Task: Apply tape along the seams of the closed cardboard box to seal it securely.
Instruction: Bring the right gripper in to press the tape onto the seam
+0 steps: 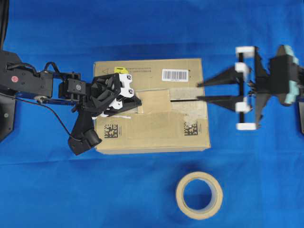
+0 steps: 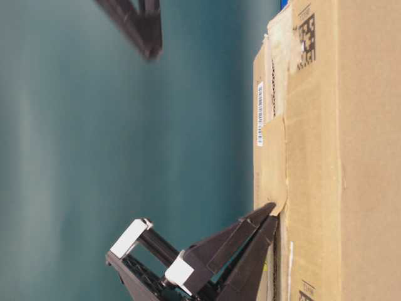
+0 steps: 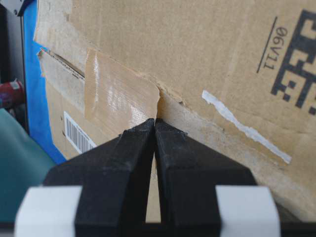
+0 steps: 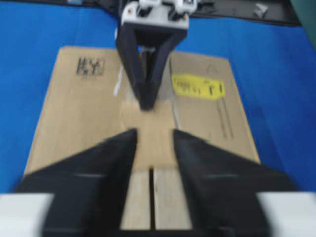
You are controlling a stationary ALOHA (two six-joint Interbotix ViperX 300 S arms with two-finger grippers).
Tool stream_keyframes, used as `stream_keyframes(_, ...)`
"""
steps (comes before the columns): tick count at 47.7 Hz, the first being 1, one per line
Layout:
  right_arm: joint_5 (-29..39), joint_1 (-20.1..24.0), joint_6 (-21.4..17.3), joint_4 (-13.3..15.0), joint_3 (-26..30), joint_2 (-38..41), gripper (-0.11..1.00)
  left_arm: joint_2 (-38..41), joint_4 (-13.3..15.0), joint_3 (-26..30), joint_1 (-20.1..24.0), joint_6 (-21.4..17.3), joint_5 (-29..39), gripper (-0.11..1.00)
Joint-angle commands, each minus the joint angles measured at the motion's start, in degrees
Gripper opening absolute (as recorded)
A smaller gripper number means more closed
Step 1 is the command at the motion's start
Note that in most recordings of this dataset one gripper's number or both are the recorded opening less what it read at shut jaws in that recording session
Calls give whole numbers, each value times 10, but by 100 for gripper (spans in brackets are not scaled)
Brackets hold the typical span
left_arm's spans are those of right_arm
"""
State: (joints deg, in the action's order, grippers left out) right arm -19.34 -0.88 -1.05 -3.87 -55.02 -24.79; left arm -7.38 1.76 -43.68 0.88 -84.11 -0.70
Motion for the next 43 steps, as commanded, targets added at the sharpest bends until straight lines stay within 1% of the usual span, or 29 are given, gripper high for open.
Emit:
stream_keyframes(1,-11,1,-1,-3,39,25,57,-4,-1,6,3,0,2,0)
stream_keyframes(3,-12,2,-1,-3,51,41,65,-4,-1,6,3,0,2,0)
stream_keyframes(4,-13,2,-1,-3,57,48,66,-4,-1,6,2,0,2,0)
stream_keyframes(5,-12,3,-1,-2,66,60,65,-4,-1,6,3,0,2,0)
stream_keyframes(8,-10,2,-1,-3,81,80,56,-4,-1,7,3,0,2,0)
stream_keyframes(10,-6,3,-1,-3,90,91,54,-4,-1,7,3,0,2,0)
stream_keyframes(18,4,3,-1,-3,113,127,56,-4,-1,7,2,1,2,0)
stream_keyframes(30,12,3,3,0,129,176,57,-3,-1,10,4,1,2,0)
stream_keyframes(43,39,-6,3,-1,142,222,57,-3,-1,10,4,3,2,0)
